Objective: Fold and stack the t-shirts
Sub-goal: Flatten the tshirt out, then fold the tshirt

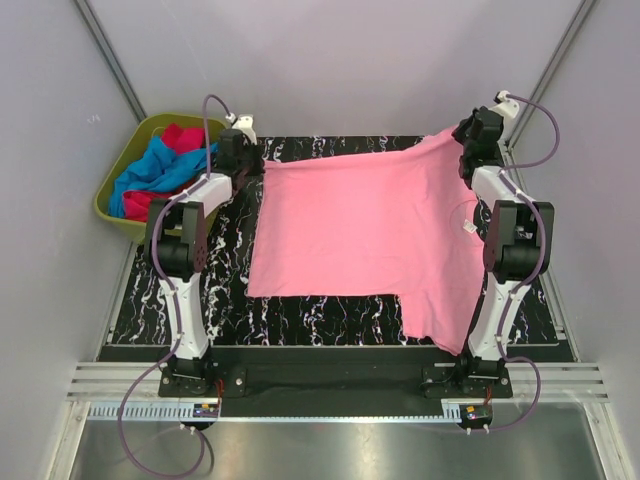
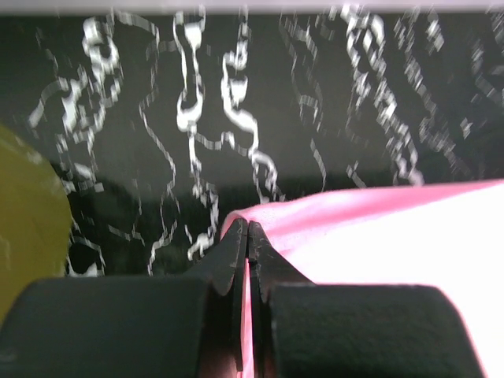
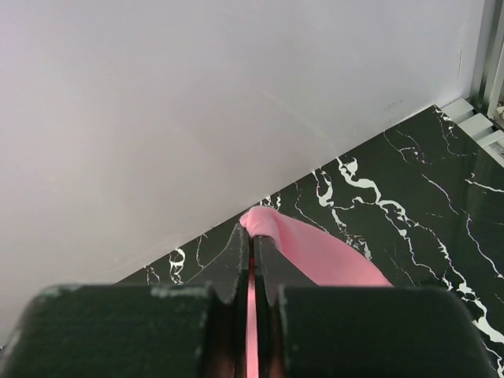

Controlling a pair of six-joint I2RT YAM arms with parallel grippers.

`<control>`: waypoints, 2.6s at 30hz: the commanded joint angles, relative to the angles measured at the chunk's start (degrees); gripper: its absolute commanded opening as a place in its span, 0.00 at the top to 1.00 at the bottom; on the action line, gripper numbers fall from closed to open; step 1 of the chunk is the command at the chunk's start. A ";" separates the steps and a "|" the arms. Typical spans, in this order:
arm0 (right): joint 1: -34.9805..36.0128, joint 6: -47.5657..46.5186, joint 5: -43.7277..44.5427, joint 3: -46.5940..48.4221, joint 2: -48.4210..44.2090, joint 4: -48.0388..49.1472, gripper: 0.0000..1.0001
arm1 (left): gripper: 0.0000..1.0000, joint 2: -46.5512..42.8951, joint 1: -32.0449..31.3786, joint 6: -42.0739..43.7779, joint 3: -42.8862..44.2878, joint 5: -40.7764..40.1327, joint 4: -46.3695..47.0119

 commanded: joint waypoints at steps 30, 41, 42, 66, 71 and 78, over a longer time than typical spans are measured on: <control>-3.23 11.12 -0.87 -25.27 -29.92 -23.37 1.00 | 1.00 -8.31 1.42 -11.31 -3.23 8.37 -18.70; -5.87 11.39 -2.02 -29.14 -31.42 -25.39 1.00 | 1.00 -8.31 1.42 -11.75 -5.43 10.22 -21.43; -5.96 11.30 -2.11 -29.32 -31.07 -25.48 1.00 | 1.00 -7.96 1.42 -11.66 -5.17 10.40 -21.78; -7.90 11.74 -6.76 -27.39 -22.71 -26.18 1.00 | 1.00 -5.32 1.42 -11.40 -4.28 9.87 -24.51; -7.98 11.74 -7.38 -27.91 -22.80 -26.36 1.00 | 1.00 -5.58 1.42 -10.34 -4.54 9.43 -25.30; -7.98 11.48 -7.21 -29.23 -25.96 -26.89 1.00 | 1.00 -8.92 1.33 -9.81 -8.23 6.80 -25.83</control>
